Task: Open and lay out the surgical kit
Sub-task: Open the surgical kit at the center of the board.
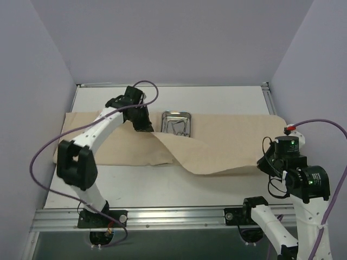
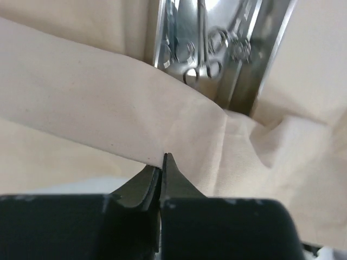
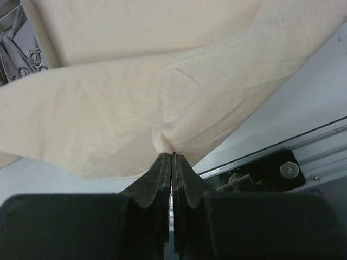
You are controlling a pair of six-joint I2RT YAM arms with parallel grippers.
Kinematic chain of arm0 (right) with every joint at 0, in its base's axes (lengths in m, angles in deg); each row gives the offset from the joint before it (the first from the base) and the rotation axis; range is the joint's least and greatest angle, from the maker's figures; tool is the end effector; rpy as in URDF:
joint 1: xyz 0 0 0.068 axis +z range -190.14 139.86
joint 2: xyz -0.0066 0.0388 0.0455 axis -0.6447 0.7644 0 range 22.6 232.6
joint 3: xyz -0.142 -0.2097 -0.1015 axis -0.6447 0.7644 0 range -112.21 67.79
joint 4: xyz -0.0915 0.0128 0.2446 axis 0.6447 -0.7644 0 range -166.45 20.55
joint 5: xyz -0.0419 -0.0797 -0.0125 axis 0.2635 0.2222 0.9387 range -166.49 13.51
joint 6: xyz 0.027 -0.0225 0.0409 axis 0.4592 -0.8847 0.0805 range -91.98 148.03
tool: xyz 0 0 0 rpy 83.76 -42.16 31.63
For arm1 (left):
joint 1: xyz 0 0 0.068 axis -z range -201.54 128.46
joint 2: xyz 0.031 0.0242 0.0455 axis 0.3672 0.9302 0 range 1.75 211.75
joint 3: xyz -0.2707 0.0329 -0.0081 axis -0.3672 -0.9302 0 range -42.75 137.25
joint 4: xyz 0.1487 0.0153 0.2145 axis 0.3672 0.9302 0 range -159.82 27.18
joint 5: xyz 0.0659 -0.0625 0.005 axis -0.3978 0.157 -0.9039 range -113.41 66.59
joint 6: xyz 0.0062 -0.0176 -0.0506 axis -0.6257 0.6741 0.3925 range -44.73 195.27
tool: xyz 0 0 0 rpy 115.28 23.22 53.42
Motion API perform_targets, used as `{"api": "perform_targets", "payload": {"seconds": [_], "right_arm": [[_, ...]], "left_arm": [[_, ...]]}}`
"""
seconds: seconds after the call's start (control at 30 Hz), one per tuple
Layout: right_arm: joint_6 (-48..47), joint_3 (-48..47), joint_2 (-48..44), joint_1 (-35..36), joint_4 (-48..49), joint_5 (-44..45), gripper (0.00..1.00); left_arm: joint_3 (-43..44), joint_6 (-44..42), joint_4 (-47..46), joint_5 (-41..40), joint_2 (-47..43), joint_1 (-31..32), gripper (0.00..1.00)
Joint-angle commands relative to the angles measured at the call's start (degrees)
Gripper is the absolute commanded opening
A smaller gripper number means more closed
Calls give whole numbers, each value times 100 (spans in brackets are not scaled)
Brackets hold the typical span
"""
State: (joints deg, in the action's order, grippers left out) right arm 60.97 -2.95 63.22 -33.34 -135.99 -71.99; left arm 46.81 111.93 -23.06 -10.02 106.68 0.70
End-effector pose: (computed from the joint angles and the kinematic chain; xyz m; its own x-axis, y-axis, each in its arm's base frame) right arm 0.0891 0.0079 0.3952 -0.5249 0.4834 -0.7005 0.2740 0.8752 0.3986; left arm 0.3587 -0.1555 0.2655 -0.9361 -0.2448 -0.2527 -0.1130 0.8893 -0.4432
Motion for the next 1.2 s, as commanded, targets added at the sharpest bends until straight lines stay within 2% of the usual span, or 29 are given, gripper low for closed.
{"api": "perform_targets", "payload": {"seconds": [0.0, 0.07, 0.1, 0.17, 0.2, 0.23, 0.3, 0.33, 0.43, 0.47, 0.5, 0.53, 0.57, 0.63, 0.77, 0.8, 0.87, 0.9, 0.97, 1.0, 1.03, 1.1, 1.17], "right_arm": [[1, -107, -45, 49, -96, 597, 0], [36, 85, -212, 57, -104, 439, 0], [36, 174, -300, 57, -113, 343, 0], [-34, 323, -589, 75, -122, -26, 0], [-69, 394, -677, 92, -122, -201, 0], [-156, 394, -809, 119, -122, -351, 0], [-184, 289, -889, 180, -131, -633, 0], [-184, 176, -968, 215, -122, -703, 10], [-17, 26, -1004, 365, -122, -766, 22], [123, -27, -960, 400, -113, -696, 25], [168, -45, -907, 452, -113, -539, 32], [185, -36, -707, 462, -87, -467, 47], [177, 25, -557, 470, -52, -467, 52], [-51, 52, -32, 471, 306, -284, 61], [-403, -255, 1094, 471, 1291, 192, 69], [-499, -343, 1375, 471, 1484, 219, 69], [-675, -527, 2307, 462, 1942, 236, 70], [-719, -842, 2623, 462, 1961, 332, 70], [-851, -1107, 3468, 418, 2048, 308, 72], [-947, -1291, 3688, 392, 2127, 211, 73], [-1009, -1380, 4073, 365, 2258, 140, 74], [-1159, -1530, 4453, 164, 2312, -140, 77], [-1255, -1645, 4971, 6, 2418, -343, 80]], "left_arm": [[-1049, -511, 394, -380, -1995, 175, 2], [-1588, -468, 587, -425, -2684, 210, 2], [-2174, -389, 597, -285, -3392, 219, 2], [-2713, -266, 763, -144, -4091, 272, 2], [-2985, -65, 860, -83, -4764, 281, 3], [-3501, 24, 983, 75, -5093, 290, 3], [-3918, 304, 1343, 225, -6004, 298, 5], [-4216, 376, 1475, 365, -6332, 299, 12], [-4237, 613, 2038, 568, -7317, 299, 31], [-4167, 631, 2195, 690, -7459, 290, 45], [-4105, 631, 2284, 744, -7608, 298, 50], [-4026, 579, 2328, 805, -7627, 299, 52], [-3825, 509, 2363, 814, -7627, 299, 59], [-3596, 289, 2233, 841, -7487, 299, 65], [-2744, -229, 1776, 245, -6522, 290, 68], [-2359, -343, 1723, -287, -5885, 290, 69], [-1883, -458, 1696, -818, -5082, 272, 69], [-1602, -598, 1722, -1046, -4173, 255, 68], [-558, -774, 2079, -1539, -3176, 89, 70], [-119, -845, 2274, -1663, -2223, 18, 70], [634, -958, 2345, -1699, -1804, -35, 73], [1271, -1274, 2399, -1698, -883, -149, 76], [1930, -1486, 2329, -1543, -396, -246, 82]]}}
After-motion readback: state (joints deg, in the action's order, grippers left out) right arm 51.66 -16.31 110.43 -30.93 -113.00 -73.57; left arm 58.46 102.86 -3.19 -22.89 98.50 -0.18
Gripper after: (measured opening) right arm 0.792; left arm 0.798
